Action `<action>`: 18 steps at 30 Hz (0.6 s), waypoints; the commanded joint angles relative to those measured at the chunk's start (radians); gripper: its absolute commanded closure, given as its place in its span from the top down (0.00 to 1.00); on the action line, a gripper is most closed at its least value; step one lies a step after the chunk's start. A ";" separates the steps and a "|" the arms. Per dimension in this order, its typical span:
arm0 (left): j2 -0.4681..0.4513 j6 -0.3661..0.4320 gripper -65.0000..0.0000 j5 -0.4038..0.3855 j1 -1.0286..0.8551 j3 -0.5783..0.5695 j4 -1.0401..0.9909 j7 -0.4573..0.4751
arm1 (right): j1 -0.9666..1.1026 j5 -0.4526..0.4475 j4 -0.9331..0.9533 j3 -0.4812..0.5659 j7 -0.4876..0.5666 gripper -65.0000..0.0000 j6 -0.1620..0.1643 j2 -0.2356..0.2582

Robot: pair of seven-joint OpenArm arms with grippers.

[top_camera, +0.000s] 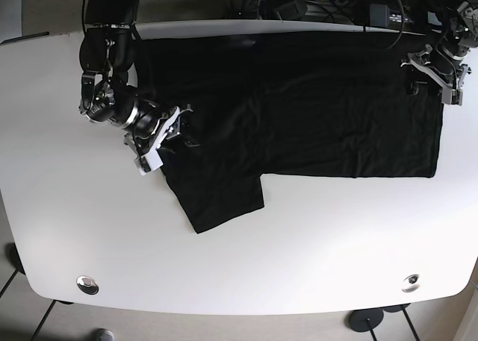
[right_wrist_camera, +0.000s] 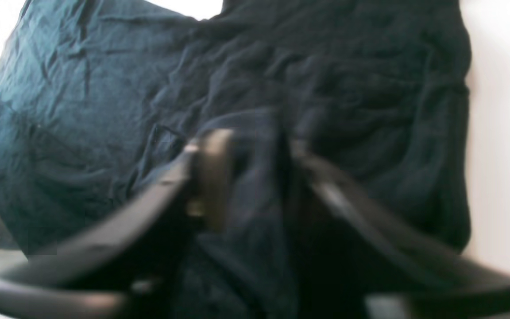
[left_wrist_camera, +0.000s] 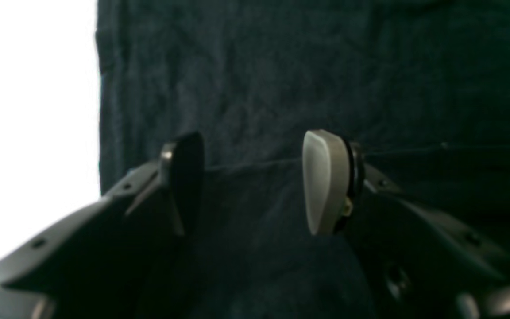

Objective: Fold the T-shirt properly
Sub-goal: 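Grasp the shirt side with the right gripper and drag it inward, then grasp the shirt's hem edge with both grippers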

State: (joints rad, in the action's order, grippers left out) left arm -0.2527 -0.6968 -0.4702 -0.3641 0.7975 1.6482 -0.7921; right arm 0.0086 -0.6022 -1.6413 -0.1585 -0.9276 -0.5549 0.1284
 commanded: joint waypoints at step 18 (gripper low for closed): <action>-0.040 -0.001 0.51 -0.014 0.007 -0.016 0.014 0.021 | -0.365 0.250 0.582 -0.140 0.196 0.81 -0.096 0.032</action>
State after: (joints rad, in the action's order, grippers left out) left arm -0.2729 -0.6968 -0.4713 -0.3573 0.7742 1.6482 -0.7925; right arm -0.3298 -0.3397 -1.0451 -0.3016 -0.7425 -0.6395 0.1616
